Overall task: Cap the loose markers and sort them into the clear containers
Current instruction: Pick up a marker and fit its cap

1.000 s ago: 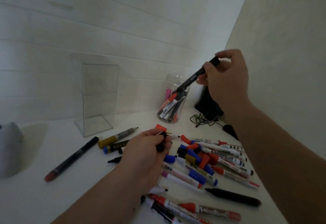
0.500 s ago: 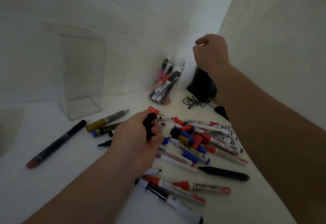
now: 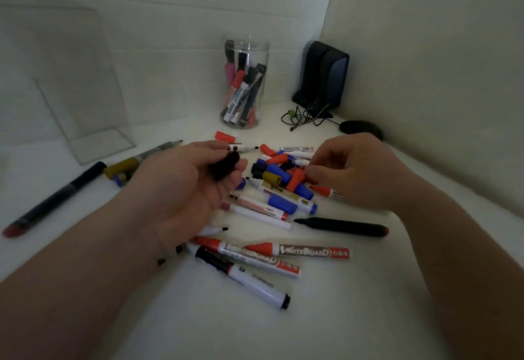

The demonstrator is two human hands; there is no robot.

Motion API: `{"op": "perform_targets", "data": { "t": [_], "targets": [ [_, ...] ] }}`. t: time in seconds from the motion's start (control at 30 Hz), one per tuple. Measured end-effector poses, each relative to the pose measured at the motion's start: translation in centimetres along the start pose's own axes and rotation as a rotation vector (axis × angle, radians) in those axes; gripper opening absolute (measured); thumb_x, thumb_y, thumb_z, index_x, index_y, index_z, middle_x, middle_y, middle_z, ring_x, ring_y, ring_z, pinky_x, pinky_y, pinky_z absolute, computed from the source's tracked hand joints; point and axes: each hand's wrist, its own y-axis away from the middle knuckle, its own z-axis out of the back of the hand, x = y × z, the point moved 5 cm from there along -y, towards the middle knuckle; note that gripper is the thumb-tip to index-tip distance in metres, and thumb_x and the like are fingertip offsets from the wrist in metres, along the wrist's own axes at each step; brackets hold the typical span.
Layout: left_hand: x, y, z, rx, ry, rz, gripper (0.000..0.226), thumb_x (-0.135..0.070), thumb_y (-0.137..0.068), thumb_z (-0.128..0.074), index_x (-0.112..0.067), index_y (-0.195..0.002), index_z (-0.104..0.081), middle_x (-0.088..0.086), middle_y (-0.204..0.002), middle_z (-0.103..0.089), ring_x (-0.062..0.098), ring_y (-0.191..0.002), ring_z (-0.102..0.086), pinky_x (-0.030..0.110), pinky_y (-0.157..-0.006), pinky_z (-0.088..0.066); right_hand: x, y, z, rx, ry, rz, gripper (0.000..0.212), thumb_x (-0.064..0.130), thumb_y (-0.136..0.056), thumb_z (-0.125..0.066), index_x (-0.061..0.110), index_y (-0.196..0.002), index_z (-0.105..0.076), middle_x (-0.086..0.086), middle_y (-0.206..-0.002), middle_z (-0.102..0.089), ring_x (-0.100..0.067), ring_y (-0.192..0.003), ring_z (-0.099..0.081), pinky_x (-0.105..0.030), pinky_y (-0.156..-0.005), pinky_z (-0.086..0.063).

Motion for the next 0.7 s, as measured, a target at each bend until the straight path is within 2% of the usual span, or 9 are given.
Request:
{"op": "perform_targets", "data": {
  "t": [0.1,0.17,0.23,0.3,0.37,0.5,0.6,0.7],
  "targets": [
    [-0.7,-0.4,0.8,-0.074,0.022,-0.079,0.014,0.006,-0.099,-0.047,0.000,-0.098,-0.060,0.025,-0.101,-0.068,0.028,-0.091,-0.074,0.021,-0.061,-0.059,-0.2,0.1,-1.1,0.112,-0.028,-0.009,0.009,0.031,-0.084,-0.077,0.032,-0.079,-0.070,0.018,-0.064,-0.064,0.011,-0.062,-0.055,-0.012,-0.053,-0.040],
    [-1.3,-0.6,1.2,-0.115,0.076,-0.129,0.011,0.006,-0.097,-0.052,0.002,-0.102,-0.061,0.026,-0.104,-0.068,0.028,-0.088,-0.076,0.022,-0.064,-0.060,0.0,0.1,-1.8,0.211,-0.025,0.002,0.009,0.033,-0.081,-0.079,0.034,-0.078,-0.071,0.023,-0.068,-0.065,0.010,-0.066,-0.058,-0.013,-0.057,-0.044],
    [-2.0,-0.6,1.5,-0.141,0.115,-0.182,0.007,0.003,-0.096,-0.056,0.003,-0.101,-0.061,0.024,-0.099,-0.070,0.027,-0.082,-0.077,0.022,-0.061,-0.059,0.1,0.1,-2.4,0.274,0.023,0.007,0.010,0.036,-0.081,-0.079,0.037,-0.080,-0.069,0.019,-0.070,-0.065,0.013,-0.067,-0.058,-0.013,-0.060,-0.044],
    [-2.6,-0.4,1.8,-0.151,0.055,-0.250,0.006,-0.001,-0.094,-0.061,0.001,-0.100,-0.062,0.021,-0.091,-0.075,0.026,-0.080,-0.077,0.022,-0.061,-0.059,0.2,0.0,-2.8,0.313,0.092,0.021,0.012,0.038,-0.082,-0.078,0.039,-0.083,-0.066,0.021,-0.074,-0.062,0.018,-0.069,-0.055,-0.010,-0.058,-0.040],
    [-2.9,0.2,1.5,-0.150,-0.175,-0.323,0.010,-0.007,-0.091,-0.066,-0.004,-0.100,-0.064,0.013,-0.083,-0.077,0.024,-0.075,-0.077,0.020,-0.058,-0.058,0.3,0.1,-3.2,0.344,0.132,0.028,0.014,0.039,-0.082,-0.077,0.041,-0.087,-0.064,0.021,-0.079,-0.064,0.018,-0.073,-0.055,-0.010,-0.058,-0.040],
    [-2.4,1.7,-0.2,-0.041,-0.839,-0.448,0.016,-0.024,-0.083,-0.076,-0.015,-0.095,-0.069,0.006,-0.074,-0.075,0.021,-0.056,-0.070,0.024,-0.047,-0.054,0.4,0.2,-3.4,0.347,0.135,0.012,0.019,0.032,-0.084,-0.078,0.040,-0.095,-0.065,0.017,-0.081,-0.068,0.013,-0.072,-0.059,-0.010,-0.057,-0.041],
    [-1.3,1.9,-0.8,0.042,-1.096,-0.417,0.018,-0.035,-0.078,-0.077,-0.028,-0.093,-0.071,-0.003,-0.071,-0.072,0.012,-0.049,-0.063,0.022,-0.048,-0.053,0.4,0.2,-2.9,0.304,0.118,-0.013,0.022,0.026,-0.084,-0.077,0.038,-0.098,-0.066,0.015,-0.082,-0.068,0.004,-0.070,-0.062,-0.012,-0.059,-0.045],
    [-1.2,1.7,-0.8,0.050,-1.236,-0.480,0.011,-0.043,-0.079,-0.074,-0.044,-0.089,-0.069,-0.024,-0.082,-0.070,0.004,-0.063,-0.067,0.018,-0.061,-0.057,0.2,0.1,-1.7,0.218,0.057,-0.006,0.023,0.023,-0.080,-0.081,0.036,-0.093,-0.068,0.015,-0.075,-0.068,0.006,-0.062,-0.060,-0.008,-0.052,-0.042]
  ]
}}
